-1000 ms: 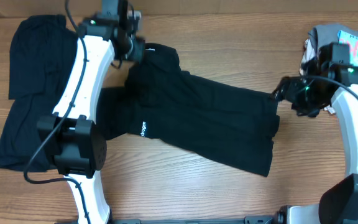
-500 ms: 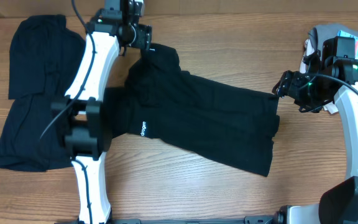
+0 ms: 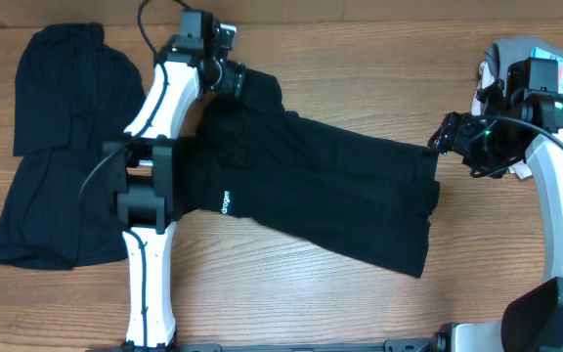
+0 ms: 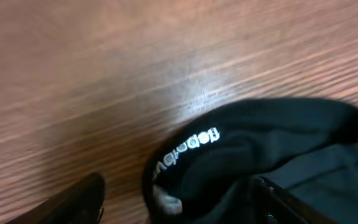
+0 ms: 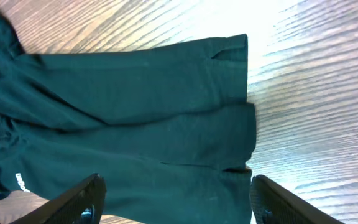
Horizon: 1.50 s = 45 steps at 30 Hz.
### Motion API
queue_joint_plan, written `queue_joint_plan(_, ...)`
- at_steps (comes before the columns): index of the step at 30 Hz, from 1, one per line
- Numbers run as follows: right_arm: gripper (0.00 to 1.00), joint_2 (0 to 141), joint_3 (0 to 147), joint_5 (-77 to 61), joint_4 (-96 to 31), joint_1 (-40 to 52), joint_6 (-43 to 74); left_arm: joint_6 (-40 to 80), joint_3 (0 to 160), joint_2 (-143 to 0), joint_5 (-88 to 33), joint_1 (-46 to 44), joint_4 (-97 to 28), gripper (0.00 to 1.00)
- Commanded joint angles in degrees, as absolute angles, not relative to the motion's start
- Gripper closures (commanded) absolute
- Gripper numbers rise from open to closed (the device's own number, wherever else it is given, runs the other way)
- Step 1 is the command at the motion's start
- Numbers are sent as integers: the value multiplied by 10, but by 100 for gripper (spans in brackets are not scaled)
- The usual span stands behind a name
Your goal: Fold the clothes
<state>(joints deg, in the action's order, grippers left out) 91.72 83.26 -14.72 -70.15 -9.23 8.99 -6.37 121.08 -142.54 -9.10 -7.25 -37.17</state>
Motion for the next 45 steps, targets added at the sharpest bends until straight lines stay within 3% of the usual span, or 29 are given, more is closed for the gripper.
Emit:
queue_joint_plan(1, 22, 917, 846, -144, -693, -90, 87, -84, 1214, -1443, -105, -76, -363, 24)
queue_joint_plan(9, 29, 917, 846, -144, -682, -90, 87, -84, 1214, -1443, -106, -76, -337, 53)
queue_joint_plan(16, 36, 917, 846, -144, -671, -90, 88, -81, 1215, -1443, -130, -76, -326, 90)
queue_joint_plan(18, 37, 917, 846, -144, -670, -90, 88, -81, 1215, -1443, -135, -76, -331, 94)
queue_joint_plan(23, 31, 933, 846, -144, -659, -90, 88, -81, 1252, -1431, -132, -76, -393, 96)
queue_joint_plan(33, 32, 1040, 846, -139, -588, -90, 88, -82, 1433, -1420, -115, -75, -582, 96)
queue_joint_plan(45, 33, 1124, 846, -26, -546, -90, 124, -74, 1461, -1417, -86, -78, -655, 96)
